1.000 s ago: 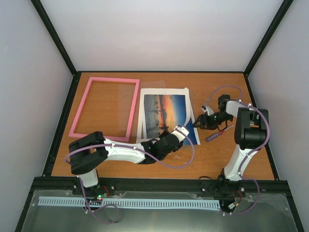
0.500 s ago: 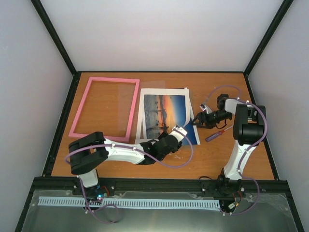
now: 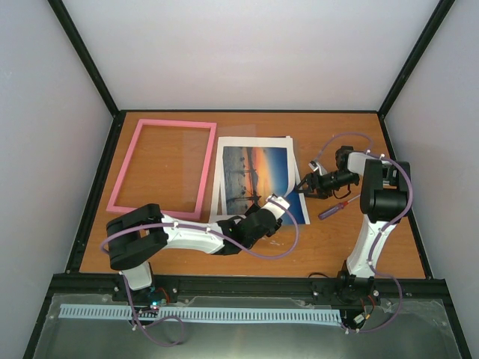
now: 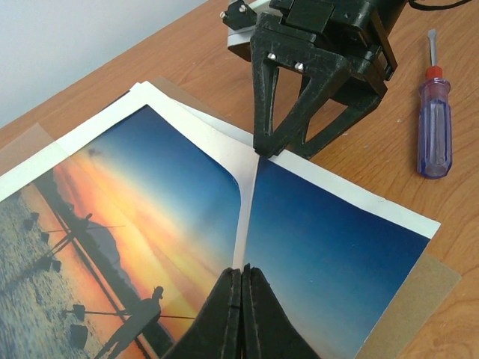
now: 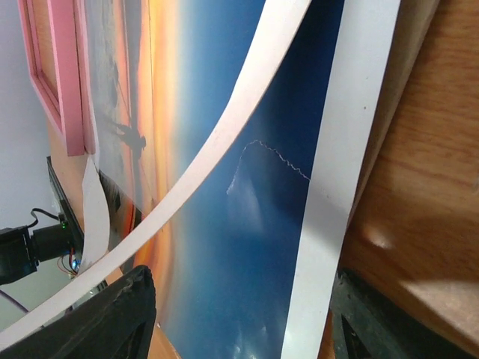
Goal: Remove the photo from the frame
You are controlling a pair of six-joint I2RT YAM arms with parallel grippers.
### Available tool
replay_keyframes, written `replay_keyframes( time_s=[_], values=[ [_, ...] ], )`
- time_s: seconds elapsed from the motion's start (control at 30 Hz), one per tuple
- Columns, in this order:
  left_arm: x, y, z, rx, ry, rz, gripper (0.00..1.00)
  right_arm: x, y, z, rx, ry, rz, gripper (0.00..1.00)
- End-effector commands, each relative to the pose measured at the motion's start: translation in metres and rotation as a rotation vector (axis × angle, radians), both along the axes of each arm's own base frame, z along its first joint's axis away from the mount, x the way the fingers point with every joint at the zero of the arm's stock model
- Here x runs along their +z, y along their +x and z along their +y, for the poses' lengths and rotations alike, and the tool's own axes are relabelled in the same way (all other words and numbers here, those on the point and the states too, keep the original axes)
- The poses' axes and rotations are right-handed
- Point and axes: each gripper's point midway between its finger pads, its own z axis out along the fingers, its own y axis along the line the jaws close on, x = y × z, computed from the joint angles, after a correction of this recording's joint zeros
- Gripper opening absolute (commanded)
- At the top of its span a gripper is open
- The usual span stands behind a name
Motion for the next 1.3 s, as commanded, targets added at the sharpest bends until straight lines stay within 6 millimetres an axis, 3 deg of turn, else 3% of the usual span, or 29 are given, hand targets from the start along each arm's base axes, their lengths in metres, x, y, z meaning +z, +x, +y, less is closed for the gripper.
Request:
replay_keyframes(
  time_s=[0.0, 0.43, 0.7, 0.93, 1.07, 1.27],
  values=[
    [0.008, 0.004, 0.003, 0.020, -0.058, 0.014, 0.01, 0.006, 0.002, 0.006, 0.010, 0.049, -0.010, 0.62],
    [0.004, 0.006, 0.009, 0.037, -0.071, 0.030, 0.01, 0.020, 0.003, 0.009, 0.014, 0.083, -0.045, 0.49],
    [0.006, 0.006, 0.010, 0.043, -0.077, 0.029, 0.01, 0.010, -0.001, 0.005, 0.013, 0.033, -0.037, 0.46],
    [0.006, 0.007, 0.010, 0.047, -0.081, 0.032, 0.01, 0.021, -0.009, 0.015, 0.037, 0.142, -0.026, 0.33],
    [0.004, 0.007, 0.010, 0.045, -0.077, 0.034, 0.01, 0.026, -0.008, 0.018, 0.034, 0.175, -0.028, 0.31],
    [0.006, 0.007, 0.011, 0.049, -0.083, 0.034, 0.01, 0.001, -0.007, 0.010, 0.013, 0.088, 0.026, 0.32]
  ],
)
